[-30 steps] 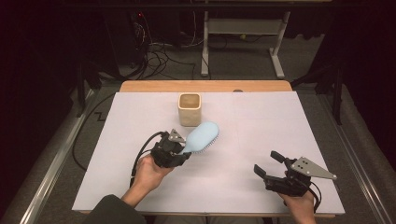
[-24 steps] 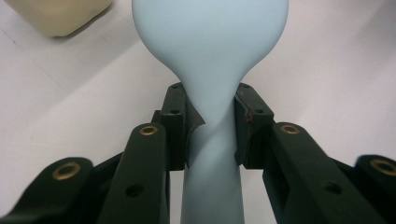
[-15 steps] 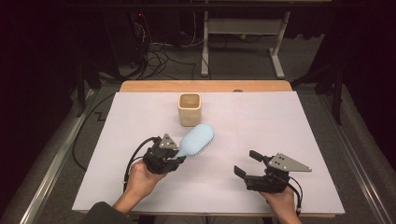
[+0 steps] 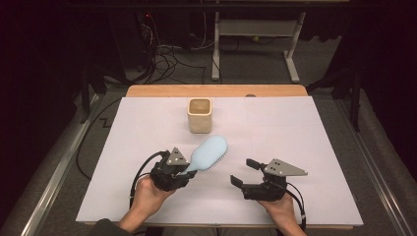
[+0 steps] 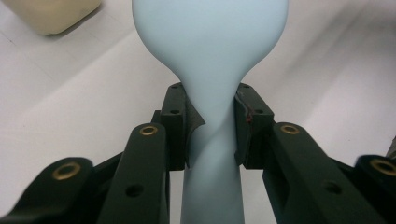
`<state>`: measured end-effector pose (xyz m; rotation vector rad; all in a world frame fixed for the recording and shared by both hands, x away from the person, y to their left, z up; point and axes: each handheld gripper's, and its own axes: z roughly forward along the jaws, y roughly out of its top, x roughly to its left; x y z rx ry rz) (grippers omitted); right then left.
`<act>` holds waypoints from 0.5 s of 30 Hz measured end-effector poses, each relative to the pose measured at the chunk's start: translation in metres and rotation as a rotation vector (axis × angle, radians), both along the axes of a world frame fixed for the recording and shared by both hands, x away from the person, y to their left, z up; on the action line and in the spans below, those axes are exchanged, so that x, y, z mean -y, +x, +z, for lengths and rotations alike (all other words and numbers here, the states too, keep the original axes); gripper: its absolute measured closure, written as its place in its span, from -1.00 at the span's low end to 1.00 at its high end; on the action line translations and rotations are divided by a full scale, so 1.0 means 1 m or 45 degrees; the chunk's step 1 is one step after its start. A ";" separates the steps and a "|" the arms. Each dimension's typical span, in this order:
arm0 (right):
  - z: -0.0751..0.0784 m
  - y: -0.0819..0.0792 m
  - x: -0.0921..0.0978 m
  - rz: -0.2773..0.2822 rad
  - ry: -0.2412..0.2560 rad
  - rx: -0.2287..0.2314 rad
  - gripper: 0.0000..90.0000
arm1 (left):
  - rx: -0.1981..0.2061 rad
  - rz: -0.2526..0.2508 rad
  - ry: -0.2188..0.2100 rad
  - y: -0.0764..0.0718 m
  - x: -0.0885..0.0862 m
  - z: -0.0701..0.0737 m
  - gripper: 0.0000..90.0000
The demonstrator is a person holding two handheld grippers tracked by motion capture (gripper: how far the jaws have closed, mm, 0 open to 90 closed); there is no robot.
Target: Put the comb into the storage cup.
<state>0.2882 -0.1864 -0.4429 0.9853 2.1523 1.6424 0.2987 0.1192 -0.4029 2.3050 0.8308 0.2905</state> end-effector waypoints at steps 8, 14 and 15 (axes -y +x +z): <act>-0.003 0.006 -0.013 0.029 0.012 -0.039 -0.65 | 0.015 -0.008 -0.013 -0.004 0.003 -0.002 0.54; -0.005 0.011 -0.023 0.046 0.009 -0.068 -0.65 | 0.022 -0.020 -0.010 -0.005 0.006 -0.003 0.54; -0.005 0.011 -0.024 0.047 0.014 -0.072 -0.65 | 0.024 -0.018 -0.015 -0.005 0.007 -0.003 0.54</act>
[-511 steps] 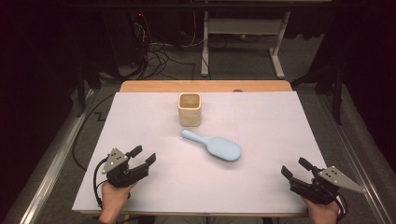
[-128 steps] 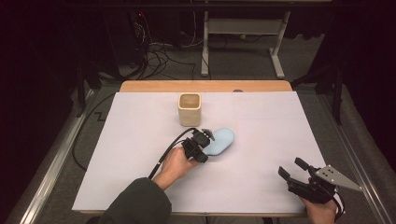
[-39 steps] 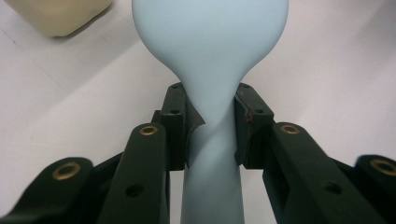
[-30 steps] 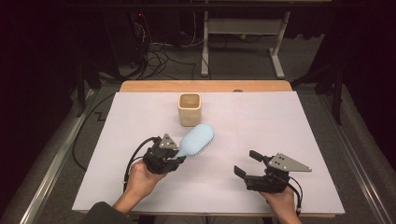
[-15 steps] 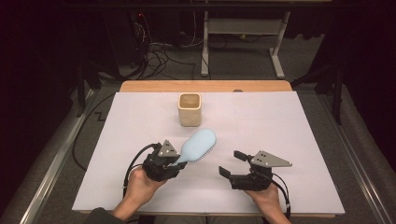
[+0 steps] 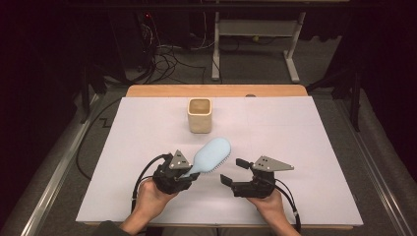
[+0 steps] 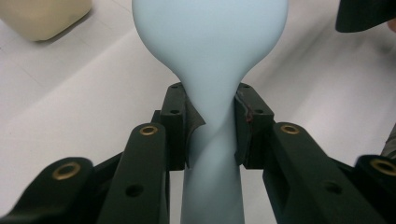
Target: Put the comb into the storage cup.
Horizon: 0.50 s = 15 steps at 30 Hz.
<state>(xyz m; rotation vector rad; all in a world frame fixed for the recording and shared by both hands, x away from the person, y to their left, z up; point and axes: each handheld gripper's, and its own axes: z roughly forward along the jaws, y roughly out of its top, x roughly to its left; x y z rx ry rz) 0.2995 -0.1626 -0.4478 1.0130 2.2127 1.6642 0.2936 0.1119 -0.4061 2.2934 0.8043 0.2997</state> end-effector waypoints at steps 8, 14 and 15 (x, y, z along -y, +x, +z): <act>0.000 0.006 -0.007 0.007 0.037 -0.032 -0.65 | 0.012 -0.012 0.003 -0.001 0.007 -0.001 0.54; 0.000 0.010 -0.011 0.013 0.060 -0.062 -0.65 | 0.021 -0.025 0.005 -0.002 0.012 -0.001 0.54; -0.001 0.011 -0.012 0.011 0.061 -0.068 -0.66 | 0.019 -0.031 0.008 -0.002 0.012 -0.001 0.54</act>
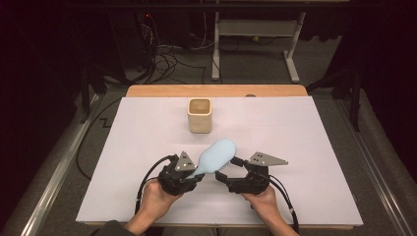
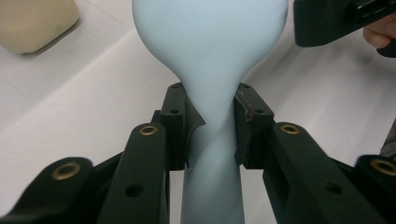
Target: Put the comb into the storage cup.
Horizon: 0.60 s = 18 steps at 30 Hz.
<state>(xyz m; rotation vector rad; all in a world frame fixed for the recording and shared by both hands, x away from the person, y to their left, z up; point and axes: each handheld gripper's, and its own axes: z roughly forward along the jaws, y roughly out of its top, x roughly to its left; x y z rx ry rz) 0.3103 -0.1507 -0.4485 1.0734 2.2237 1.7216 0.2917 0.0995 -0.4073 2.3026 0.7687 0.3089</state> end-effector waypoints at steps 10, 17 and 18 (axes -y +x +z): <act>0.001 0.006 -0.004 -0.011 0.040 -0.034 -0.71 | 0.005 -0.001 -0.005 0.000 0.006 -0.002 0.54; 0.000 0.010 -0.009 -0.017 0.058 -0.074 -0.75 | 0.004 -0.002 -0.003 0.000 0.008 -0.002 0.54; 0.000 0.010 -0.010 -0.019 0.059 -0.077 -0.75 | 0.003 -0.001 -0.003 0.001 0.008 -0.002 0.54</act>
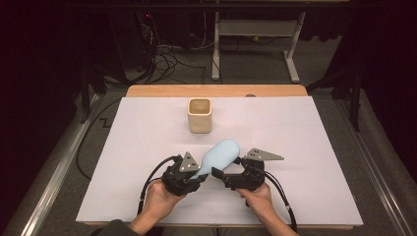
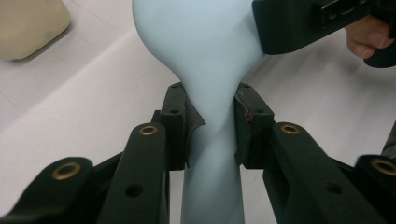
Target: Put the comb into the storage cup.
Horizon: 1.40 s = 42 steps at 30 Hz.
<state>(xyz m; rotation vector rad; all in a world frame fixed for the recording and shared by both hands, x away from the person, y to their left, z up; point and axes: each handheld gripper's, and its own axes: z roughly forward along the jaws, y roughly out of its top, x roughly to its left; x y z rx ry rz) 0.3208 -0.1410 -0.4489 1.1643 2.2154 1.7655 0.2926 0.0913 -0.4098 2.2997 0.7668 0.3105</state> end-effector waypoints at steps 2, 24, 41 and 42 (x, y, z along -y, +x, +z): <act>0.000 0.001 -0.001 -0.007 0.000 -0.004 -0.75 | -0.003 0.004 -0.002 0.001 0.000 0.000 0.54; 0.002 0.011 -0.009 -0.046 0.010 -0.040 -0.79 | 0.026 0.013 -0.008 0.001 0.009 0.000 0.54; 0.008 0.021 -0.004 0.022 0.029 -0.181 -0.39 | 0.013 0.004 0.033 0.004 0.014 -0.005 0.54; 0.010 0.020 -0.004 0.028 0.032 -0.179 -0.34 | 0.013 0.010 0.028 0.005 0.014 -0.006 0.54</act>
